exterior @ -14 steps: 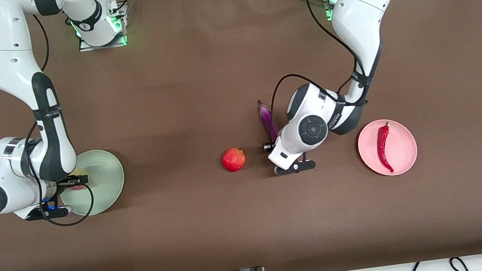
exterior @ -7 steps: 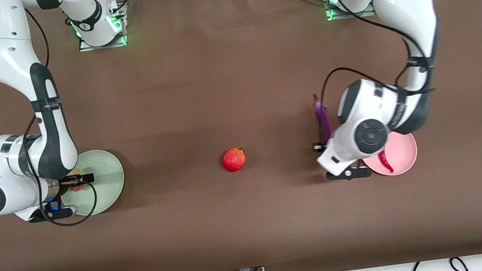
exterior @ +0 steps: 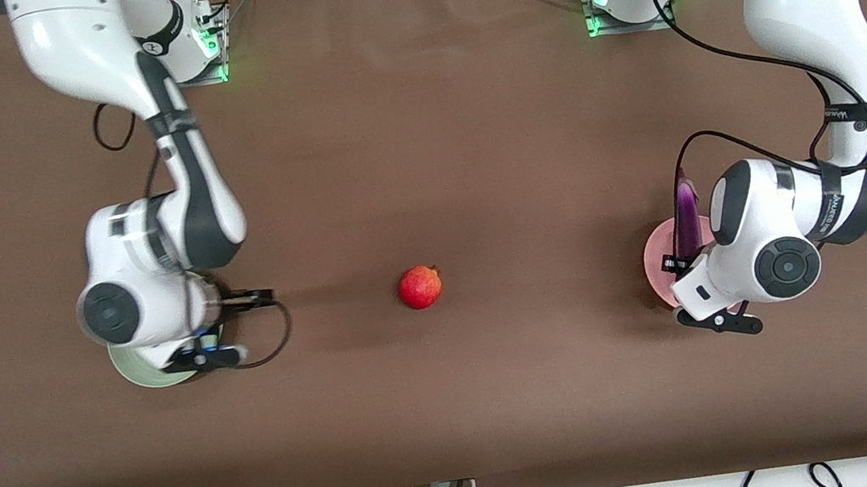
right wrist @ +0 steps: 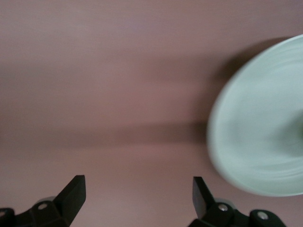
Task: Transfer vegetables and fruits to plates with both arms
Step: 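Place the eggplant on the pink plate while the right gripper reaches the pomegranate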
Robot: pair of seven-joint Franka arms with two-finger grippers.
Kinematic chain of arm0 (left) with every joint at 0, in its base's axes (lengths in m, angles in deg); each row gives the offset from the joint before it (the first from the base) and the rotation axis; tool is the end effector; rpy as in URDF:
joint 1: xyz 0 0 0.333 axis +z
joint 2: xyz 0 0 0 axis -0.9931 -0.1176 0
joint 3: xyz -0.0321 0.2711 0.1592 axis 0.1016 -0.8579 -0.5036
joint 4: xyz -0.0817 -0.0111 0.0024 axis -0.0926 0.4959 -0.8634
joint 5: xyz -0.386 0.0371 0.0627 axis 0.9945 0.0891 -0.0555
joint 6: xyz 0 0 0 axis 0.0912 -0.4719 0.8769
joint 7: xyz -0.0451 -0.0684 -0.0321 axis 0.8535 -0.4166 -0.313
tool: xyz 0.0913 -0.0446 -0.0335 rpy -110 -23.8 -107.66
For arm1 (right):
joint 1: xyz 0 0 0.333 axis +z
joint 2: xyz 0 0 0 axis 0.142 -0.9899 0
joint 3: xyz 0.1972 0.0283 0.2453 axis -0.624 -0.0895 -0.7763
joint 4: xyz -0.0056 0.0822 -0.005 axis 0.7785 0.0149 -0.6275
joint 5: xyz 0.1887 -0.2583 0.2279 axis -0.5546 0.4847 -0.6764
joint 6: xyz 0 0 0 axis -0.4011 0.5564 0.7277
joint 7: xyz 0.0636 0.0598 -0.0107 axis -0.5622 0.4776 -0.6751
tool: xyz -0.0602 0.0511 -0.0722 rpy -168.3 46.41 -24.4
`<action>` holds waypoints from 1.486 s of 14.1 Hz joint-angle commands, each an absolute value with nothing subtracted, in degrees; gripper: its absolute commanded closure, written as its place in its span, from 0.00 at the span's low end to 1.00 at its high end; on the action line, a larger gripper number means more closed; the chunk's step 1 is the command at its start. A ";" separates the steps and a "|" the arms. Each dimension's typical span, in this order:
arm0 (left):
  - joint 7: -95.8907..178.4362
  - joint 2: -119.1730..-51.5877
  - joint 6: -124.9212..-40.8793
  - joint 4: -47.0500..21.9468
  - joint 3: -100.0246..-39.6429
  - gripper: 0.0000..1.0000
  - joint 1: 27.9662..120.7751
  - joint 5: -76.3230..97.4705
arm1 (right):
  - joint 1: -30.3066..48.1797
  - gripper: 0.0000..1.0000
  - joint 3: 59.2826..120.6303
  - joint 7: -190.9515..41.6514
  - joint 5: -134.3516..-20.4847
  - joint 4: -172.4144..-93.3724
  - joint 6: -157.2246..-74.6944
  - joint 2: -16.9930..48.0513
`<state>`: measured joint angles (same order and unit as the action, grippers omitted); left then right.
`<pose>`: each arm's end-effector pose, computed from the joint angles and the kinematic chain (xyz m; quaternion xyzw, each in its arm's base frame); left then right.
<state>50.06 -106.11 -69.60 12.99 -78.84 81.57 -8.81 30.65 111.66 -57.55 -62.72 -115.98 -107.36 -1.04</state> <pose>0.7071 -0.0954 0.2454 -0.9811 0.1313 0.1381 0.0336 0.6607 0.2279 0.2990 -0.9946 0.0428 0.0947 0.0069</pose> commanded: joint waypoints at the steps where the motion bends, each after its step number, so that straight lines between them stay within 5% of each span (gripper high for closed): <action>1: 50.62 -105.90 -69.10 12.89 -78.23 0.00 81.05 -10.19 | 38.04 0.00 112.19 -43.74 -63.69 -114.99 -113.33 -2.05; 8: 50.80 -103.28 -68.66 14.03 -78.23 0.00 81.49 -10.28 | 42.37 0.00 103.67 -28.14 -62.72 -115.08 -135.84 -6.70; 16: 50.36 -87.02 -63.74 13.86 -78.14 0.00 84.99 -9.41 | 44.83 0.00 103.58 -27.96 -62.90 -115.08 -143.50 -11.01; 21: 48.34 -82.88 -59.27 15.88 -78.14 0.00 85.88 -9.58 | 45.89 0.00 103.58 -27.96 -62.81 -115.17 -148.07 -13.47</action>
